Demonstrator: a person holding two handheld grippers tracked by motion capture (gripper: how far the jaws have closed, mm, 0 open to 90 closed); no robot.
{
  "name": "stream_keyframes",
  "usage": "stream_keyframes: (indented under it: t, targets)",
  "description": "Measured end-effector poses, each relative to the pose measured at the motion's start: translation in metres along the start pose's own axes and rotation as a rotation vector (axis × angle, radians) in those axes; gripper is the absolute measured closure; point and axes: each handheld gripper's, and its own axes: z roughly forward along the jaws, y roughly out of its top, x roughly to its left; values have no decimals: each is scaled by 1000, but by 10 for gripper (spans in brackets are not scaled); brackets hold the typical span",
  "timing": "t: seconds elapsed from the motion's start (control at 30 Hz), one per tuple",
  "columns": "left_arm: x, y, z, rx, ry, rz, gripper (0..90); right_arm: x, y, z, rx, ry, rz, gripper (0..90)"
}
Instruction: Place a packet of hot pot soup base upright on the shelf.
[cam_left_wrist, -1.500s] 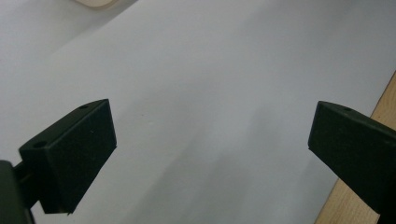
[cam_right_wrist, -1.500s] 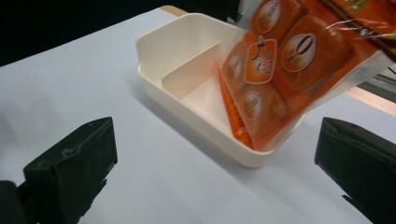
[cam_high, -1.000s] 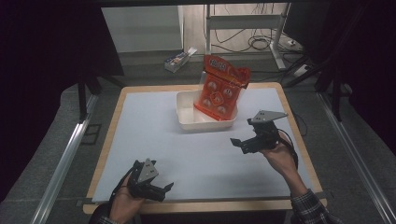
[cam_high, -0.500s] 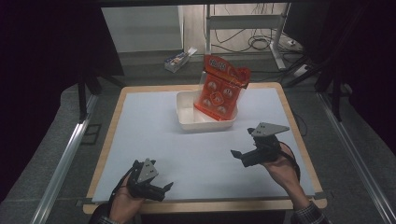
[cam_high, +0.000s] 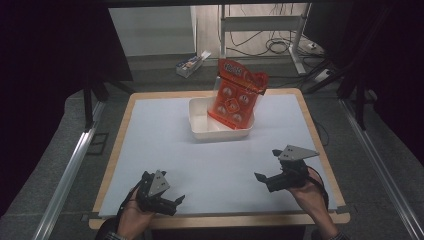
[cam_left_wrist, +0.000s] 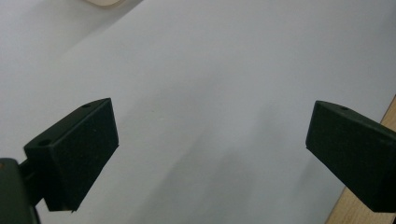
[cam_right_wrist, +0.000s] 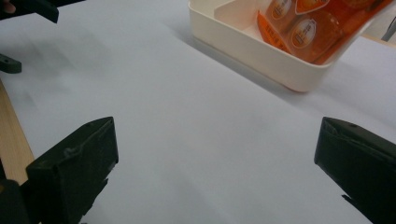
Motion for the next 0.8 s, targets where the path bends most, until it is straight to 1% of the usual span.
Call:
stream_keyframes:
  t: [0.2,0.27,0.47,0.6,0.63,0.67,0.8]
  targets:
    - [0,0,0,0,4,5,19,-1,-12,-2,9,-10,7,0]
    - [0,0,1,1,5,7,19,-3,-19,-3,21,-17,13,0]
    - [-1,0,2,1,2,11,18,-6,-31,-3,53,-41,11,0]
    - [-1,-1,2,5,3,19,17,-15,-41,2,75,-35,57,0]
    - [-1,-1,2,5,3,19,17,-15,-41,2,75,-35,57,0]
    - [-1,-1,2,6,3,20,17,-18,-43,3,76,-31,77,0]
    - [-1,-1,3,7,3,23,17,-20,-44,3,77,-34,85,0]
